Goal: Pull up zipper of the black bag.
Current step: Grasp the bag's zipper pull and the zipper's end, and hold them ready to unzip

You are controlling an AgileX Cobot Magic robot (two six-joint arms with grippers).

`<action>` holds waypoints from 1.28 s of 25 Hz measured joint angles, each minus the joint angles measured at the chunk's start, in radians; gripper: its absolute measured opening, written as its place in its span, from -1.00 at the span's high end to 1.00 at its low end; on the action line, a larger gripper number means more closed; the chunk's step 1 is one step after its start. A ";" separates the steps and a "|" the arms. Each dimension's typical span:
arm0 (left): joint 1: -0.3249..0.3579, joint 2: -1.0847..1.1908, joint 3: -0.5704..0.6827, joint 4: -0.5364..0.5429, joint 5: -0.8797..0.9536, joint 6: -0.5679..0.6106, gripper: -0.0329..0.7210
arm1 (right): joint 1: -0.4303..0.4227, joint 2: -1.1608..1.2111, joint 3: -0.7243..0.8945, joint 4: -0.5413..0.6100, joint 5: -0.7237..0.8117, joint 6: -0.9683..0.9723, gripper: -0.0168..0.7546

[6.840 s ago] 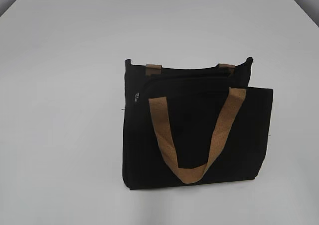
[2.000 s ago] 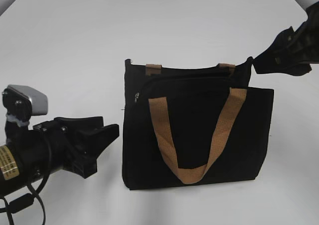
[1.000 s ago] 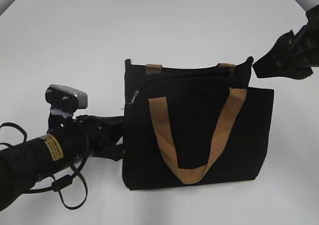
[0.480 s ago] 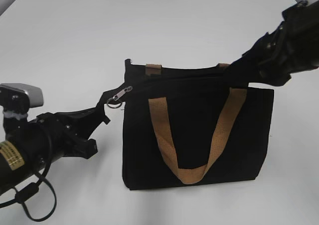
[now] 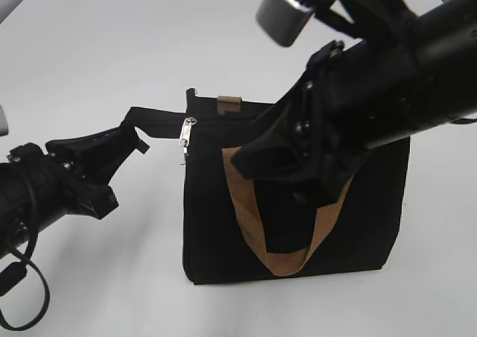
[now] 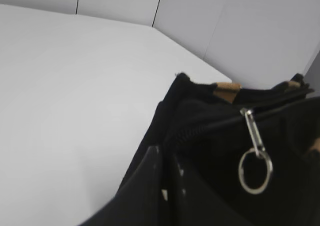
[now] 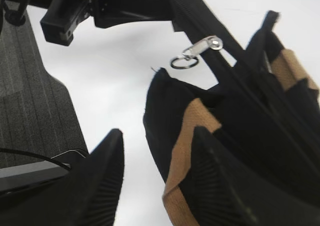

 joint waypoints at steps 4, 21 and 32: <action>0.000 -0.064 0.001 0.009 0.001 0.000 0.91 | 0.058 0.062 0.000 0.065 -0.082 0.000 0.20; 0.000 -0.159 -0.045 0.104 0.013 0.001 0.91 | 0.064 0.173 -0.011 0.166 -0.293 -0.010 0.28; 0.000 -0.159 -0.048 0.108 0.016 0.001 0.91 | 0.064 0.239 -0.080 0.101 -0.223 -0.040 0.30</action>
